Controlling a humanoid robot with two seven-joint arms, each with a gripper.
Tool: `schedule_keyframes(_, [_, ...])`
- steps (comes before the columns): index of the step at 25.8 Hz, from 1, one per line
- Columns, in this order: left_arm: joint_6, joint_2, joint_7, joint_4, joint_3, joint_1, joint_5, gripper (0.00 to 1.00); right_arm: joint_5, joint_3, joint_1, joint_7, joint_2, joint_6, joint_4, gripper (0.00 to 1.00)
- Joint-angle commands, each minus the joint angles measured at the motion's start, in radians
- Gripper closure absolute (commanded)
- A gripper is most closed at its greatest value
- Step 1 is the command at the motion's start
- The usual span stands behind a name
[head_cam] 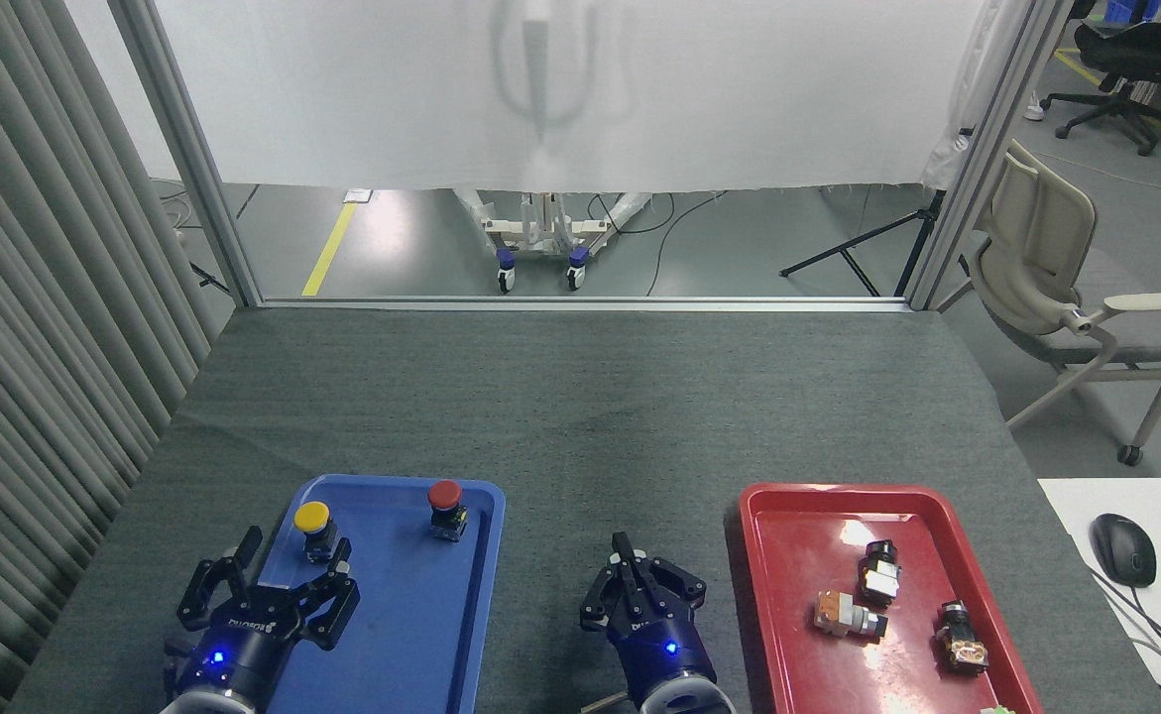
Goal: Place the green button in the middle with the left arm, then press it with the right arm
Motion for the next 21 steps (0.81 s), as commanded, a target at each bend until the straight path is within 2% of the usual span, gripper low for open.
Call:
schedule_keyframes(1, [0.0,0.0,-0.001,-0.002,0.0,-0.001,0.0,0.0,-0.003,-0.013,0.003,-0.02,-0.005,0.001,-0.059,1.0])
schedule_keyframes(6, [0.0,0.001,-0.001,0.003,0.0,0.0,0.002,0.0,-0.003,-0.093,0.047,-0.018,-0.022,-0.011,-0.151,1.0])
schedule_keyframes(7, [0.0,0.001,-0.001,0.001,0.0,0.0,0.0,0.0,-0.003,-0.114,0.058,-0.018,-0.029,-0.014,-0.158,0.94])
schedule_keyframes(8, [0.0,0.001,-0.002,0.001,0.002,0.0,0.0,0.0,-0.003,-0.142,0.063,-0.018,-0.042,-0.023,-0.16,0.84])
schedule_keyframes(9, [0.0,0.001,-0.002,0.001,0.002,0.0,0.0,0.0,-0.003,-0.171,0.063,-0.018,-0.057,-0.031,-0.16,0.68])
schedule_keyframes(11, [0.0,0.001,-0.004,0.0,0.002,-0.003,0.0,0.0,-0.008,-0.222,0.063,-0.018,-0.089,-0.051,-0.16,0.14])
schedule_keyframes(12, [-0.001,0.001,-0.004,0.0,0.002,-0.003,0.0,0.0,-0.011,-0.237,0.064,-0.02,-0.105,-0.065,-0.161,0.02])
schedule_keyframes(13, [-0.001,0.0,-0.004,-0.002,0.002,-0.003,0.0,0.0,-0.023,-0.251,0.064,-0.022,-0.122,-0.08,-0.166,0.01])
schedule_keyframes(17, [-0.001,-0.002,-0.004,0.003,0.0,-0.003,0.0,0.0,-0.152,-0.306,0.087,-0.02,-0.183,-0.19,-0.217,0.0])
schedule_keyframes(21, [-0.001,-0.002,-0.004,0.004,0.0,-0.003,0.0,0.0,-0.17,-0.318,0.139,-0.02,-0.224,-0.223,-0.286,0.0])
